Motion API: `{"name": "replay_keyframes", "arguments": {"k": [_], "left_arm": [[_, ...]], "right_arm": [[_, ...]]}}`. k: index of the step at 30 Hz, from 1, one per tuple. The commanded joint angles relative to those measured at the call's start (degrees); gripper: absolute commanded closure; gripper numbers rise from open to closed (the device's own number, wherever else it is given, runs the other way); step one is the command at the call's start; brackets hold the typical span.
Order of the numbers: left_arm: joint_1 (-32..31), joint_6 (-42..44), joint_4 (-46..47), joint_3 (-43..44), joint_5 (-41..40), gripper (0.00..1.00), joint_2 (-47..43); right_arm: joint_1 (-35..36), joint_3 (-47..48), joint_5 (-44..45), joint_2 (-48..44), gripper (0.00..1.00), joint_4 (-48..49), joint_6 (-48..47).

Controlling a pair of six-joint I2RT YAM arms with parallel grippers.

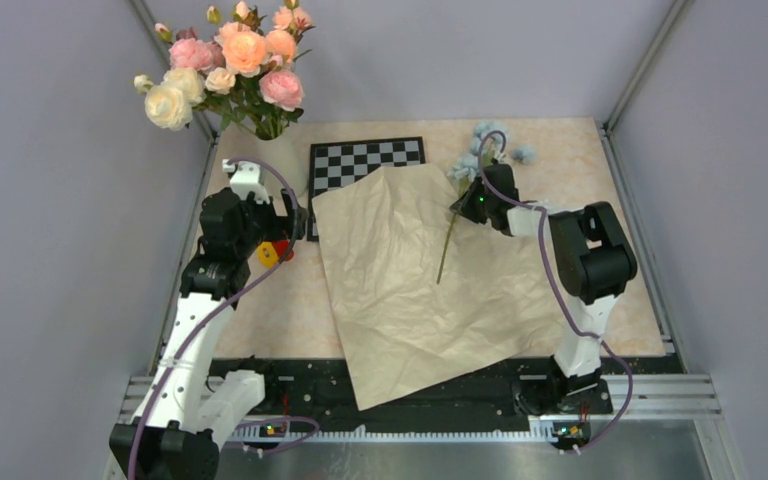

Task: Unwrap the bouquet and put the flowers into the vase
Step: Pick up the fake flower from the wrapping paper.

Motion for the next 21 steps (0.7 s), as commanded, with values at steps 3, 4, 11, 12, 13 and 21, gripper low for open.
{"name": "replay_keyframes", "arguments": {"k": [3, 4, 11, 12, 13, 21], "left_arm": [[-0.1, -1.0, 3.3, 0.9, 4.8, 0.01, -1.3], [-0.3, -1.6, 3.7, 0.9, 5.9, 0.01, -1.4], [-2.0, -5.2, 6.0, 1.0, 12.5, 0.01, -0.9], [-2.1, -6.4, 6.3, 1.0, 13.9, 0.01, -0.8], [-2.2, -7.5, 6.6, 1.1, 15.2, 0.01, -0.7], [-3.0, -23.2, 17.1, 0.5, 28.1, 0.01, -0.9]], "right_arm": [[-0.3, -1.7, 1.4, -6.3, 1.0, 3.4, -1.4], [-0.3, -1.9, 1.6, -7.3, 1.0, 3.6, -1.9], [-0.1, -6.2, 0.9, -16.7, 1.0, 5.5, -4.2], [0.1, -6.8, 0.3, -18.2, 1.0, 6.0, -4.6], [0.2, -7.5, -0.4, -19.8, 1.0, 6.7, -5.2], [5.1, -11.9, -8.7, -34.2, 1.0, 13.3, -12.9]]}}
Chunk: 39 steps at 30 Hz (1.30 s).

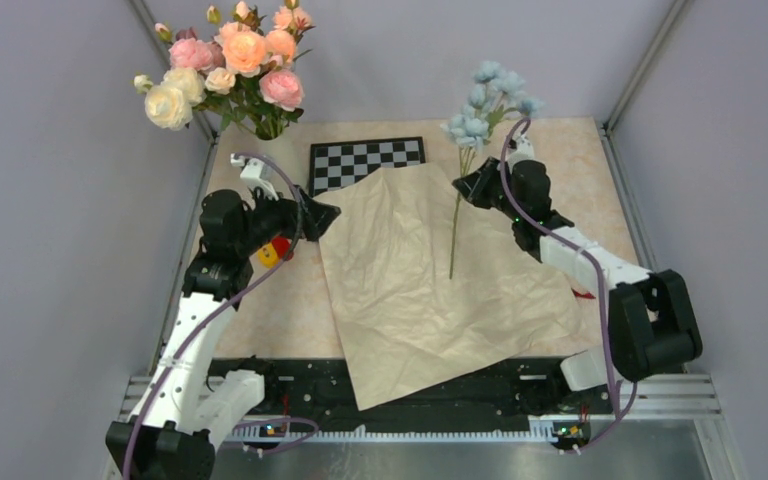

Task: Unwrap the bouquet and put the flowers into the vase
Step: Pick up the fake flower from the wrapping paper.

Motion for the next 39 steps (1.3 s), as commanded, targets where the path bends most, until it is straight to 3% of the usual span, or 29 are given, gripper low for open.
{"name": "replay_keyframes", "arguments": {"k": [1, 7, 13, 23, 26, 36, 39], "left_arm": [[-1.0, -13.0, 14.3, 0.1, 11.0, 0.01, -0.9], [-5.8, -22.7, 30.5, -1.1, 17.7, 0.01, 1.3], [-11.2, -29.0, 40.9, -0.8, 16.5, 0.01, 4.2], [-18.3, -28.1, 40.9, -0.3, 10.8, 0.02, 6.3], [-19.7, -25.3, 37.6, 0.7, 8.6, 0.07, 5.7], [-20.7, -23.6, 34.2, 0.6, 1.5, 0.4, 3.9], [-20.7, -23.8, 34.1, 0.4, 0.9, 0.46, 3.7]], "right_arm": [[4.4, -0.9, -7.4, -9.1, 1.0, 8.2, -6.6], [10.3, 2.6, -16.8, -14.3, 1.0, 8.7, -10.4], [15.4, 5.8, -24.8, -14.0, 1.0, 10.2, -9.2], [21.6, 8.7, -27.5, -11.6, 1.0, 11.0, -8.2], [22.7, 9.2, -27.6, -11.0, 1.0, 10.1, -8.8], [24.5, 9.8, -27.9, -10.2, 1.0, 9.3, -9.4], [24.5, 9.8, -28.3, -10.2, 1.0, 9.0, -9.5]]}}
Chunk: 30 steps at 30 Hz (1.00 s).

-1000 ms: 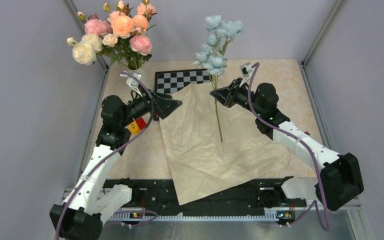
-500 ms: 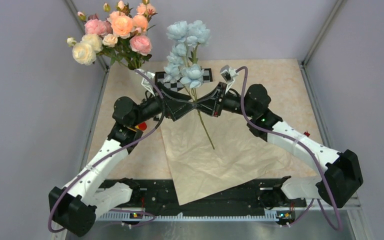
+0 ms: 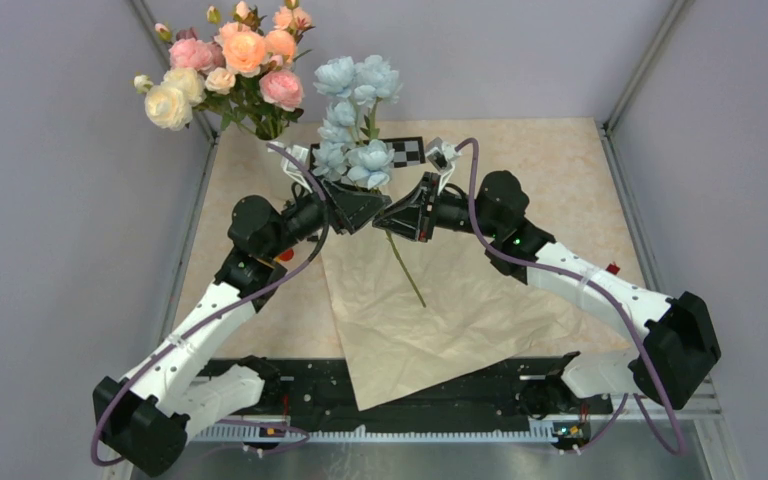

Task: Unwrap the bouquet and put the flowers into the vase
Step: Pick up the fake flower from the wrapping paper.

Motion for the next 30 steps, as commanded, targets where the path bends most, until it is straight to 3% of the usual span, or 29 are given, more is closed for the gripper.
{"name": "replay_keyframes", "arguments": {"k": [1, 12, 15, 22, 28, 30], "left_arm": [[-0.3, 0.5, 0.8, 1.1, -2.6, 0.48, -1.6], [-0.4, -0.1, 1.5, 1.2, -2.1, 0.84, -1.1], [-0.3, 0.2, 1.6, 1.2, -1.3, 0.99, -1.0], [-0.4, 1.5, 1.6, 1.4, 0.1, 1.0, -1.0], [-0.4, 4.0, 1.3, 2.3, 1.4, 1.0, 0.0], [-0.4, 5.9, 0.0, 3.0, 1.4, 1.0, 0.5]], "right_arm": [[0.7, 3.6, -1.3, 0.1, 1.0, 2.0, -1.3], [0.9, 3.7, -0.9, 0.5, 1.0, 0.2, -2.4], [1.0, 3.9, -0.2, 0.3, 1.0, -0.8, -3.1], [0.9, 3.8, 2.1, -0.3, 0.99, -1.8, -3.6], [0.9, 3.7, 5.6, -1.3, 0.67, -3.7, -4.8], [0.9, 3.7, 6.8, -1.7, 0.51, -4.5, -5.1]]}}
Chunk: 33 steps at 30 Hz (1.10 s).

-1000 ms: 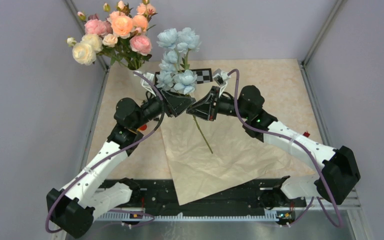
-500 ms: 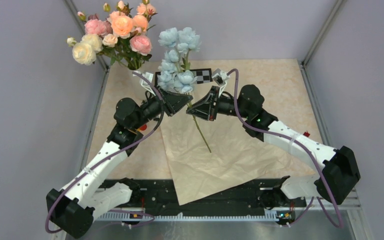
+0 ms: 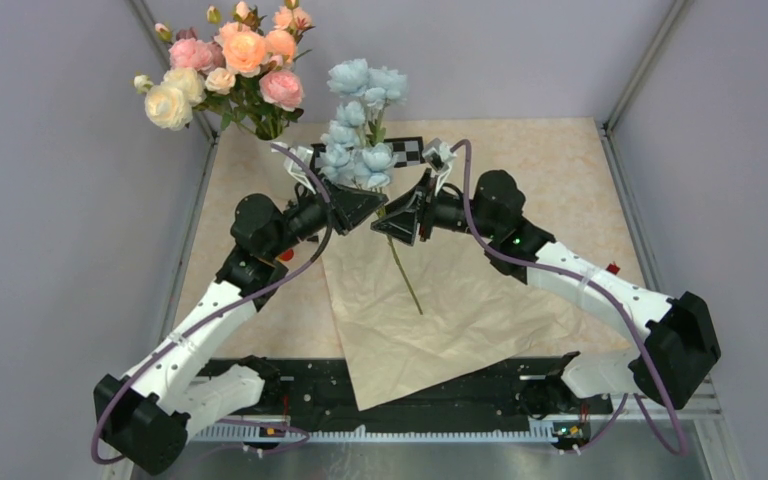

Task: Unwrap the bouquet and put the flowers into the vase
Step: Pick up the fake flower from the wrapping paper, then insert the fake flower into the vase.

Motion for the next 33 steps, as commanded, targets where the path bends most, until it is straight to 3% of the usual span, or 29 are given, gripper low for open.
{"name": "replay_keyframes", "arguments": {"k": [1, 4, 9, 17, 24, 33], "left_arm": [[-0.2, 4.2, 0.1, 3.6, 2.5, 1.0, 0.6], [-0.2, 9.9, -4.2, 6.5, 3.0, 1.0, 1.7], [-0.1, 24.6, -15.8, 12.6, -3.2, 1.0, 2.7], [3.8, 39.3, -20.2, 20.8, -11.0, 1.0, 4.9], [16.2, 35.1, -10.6, 22.8, -7.1, 1.0, 6.0], [22.3, 38.0, 0.9, 21.3, -13.9, 1.0, 4.6]], "right_arm": [[0.4, 2.9, 4.7, -1.9, 0.44, -1.0, -2.6], [0.4, 2.5, 5.9, -2.8, 0.31, -1.9, -3.2], [0.4, 1.0, 9.3, -5.6, 0.21, -3.2, -4.4], [-0.8, 0.8, 16.9, -9.7, 0.18, -10.5, -8.4], [-8.4, -3.7, 16.5, -15.0, 0.17, -13.4, -7.3], [-24.4, -10.2, 12.2, -22.0, 0.15, -15.8, -6.2]]}}
